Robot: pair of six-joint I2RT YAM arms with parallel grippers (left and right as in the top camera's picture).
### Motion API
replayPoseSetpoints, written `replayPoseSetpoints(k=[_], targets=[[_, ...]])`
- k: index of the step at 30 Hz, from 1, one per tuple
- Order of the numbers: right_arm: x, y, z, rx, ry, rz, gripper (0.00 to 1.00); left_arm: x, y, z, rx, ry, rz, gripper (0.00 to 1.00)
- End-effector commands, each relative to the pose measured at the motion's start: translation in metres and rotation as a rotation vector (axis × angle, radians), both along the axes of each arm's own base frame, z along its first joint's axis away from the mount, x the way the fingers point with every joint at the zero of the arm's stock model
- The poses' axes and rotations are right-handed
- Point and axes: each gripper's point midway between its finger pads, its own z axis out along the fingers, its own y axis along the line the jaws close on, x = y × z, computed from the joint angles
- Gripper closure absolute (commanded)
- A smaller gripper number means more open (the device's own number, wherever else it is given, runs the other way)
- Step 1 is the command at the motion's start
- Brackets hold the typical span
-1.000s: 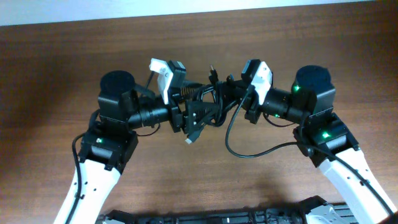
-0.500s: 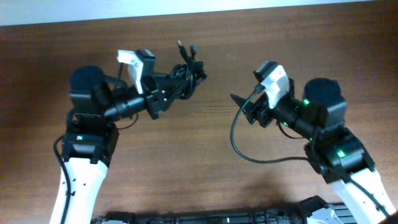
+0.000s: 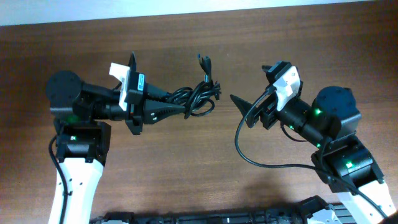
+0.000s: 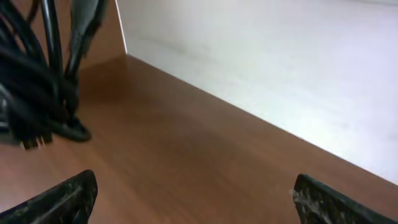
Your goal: Untangle cables
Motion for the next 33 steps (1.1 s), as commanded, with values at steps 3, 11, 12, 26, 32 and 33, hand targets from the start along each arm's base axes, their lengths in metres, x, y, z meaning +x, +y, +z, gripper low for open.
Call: replayPoseSetpoints(k=[3, 11, 12, 26, 32, 33], targets=[[-0.018, 0.018, 0.013, 0.179, 0.117, 0.106, 0.01, 0.034, 0.003, 0.011, -0.033, 0.081, 0.207, 1.0], [-0.024, 0.045, -0.009, 0.454, 0.555, 0.189, 0.02, 0.04, -0.03, 0.017, -0.072, 0.123, 0.268, 1.0], [-0.021, 0.047, -0.01, 0.48, 0.591, 0.184, 0.01, 0.038, -0.033, 0.017, -0.072, 0.123, 0.257, 1.0], [-0.012, 0.057, 0.004, 0.551, 0.592, 0.245, 0.51, 0.014, -0.053, 0.021, -0.074, 0.094, 0.15, 1.0], [-0.01, 0.058, 0.005, 0.552, 0.583, 0.247, 0.74, 0.012, -0.056, 0.023, -0.078, 0.086, 0.145, 1.0], [-0.009, 0.057, 0.005, 0.553, 0.578, 0.244, 0.75, 0.011, -0.057, 0.023, -0.078, 0.086, 0.141, 1.0]])
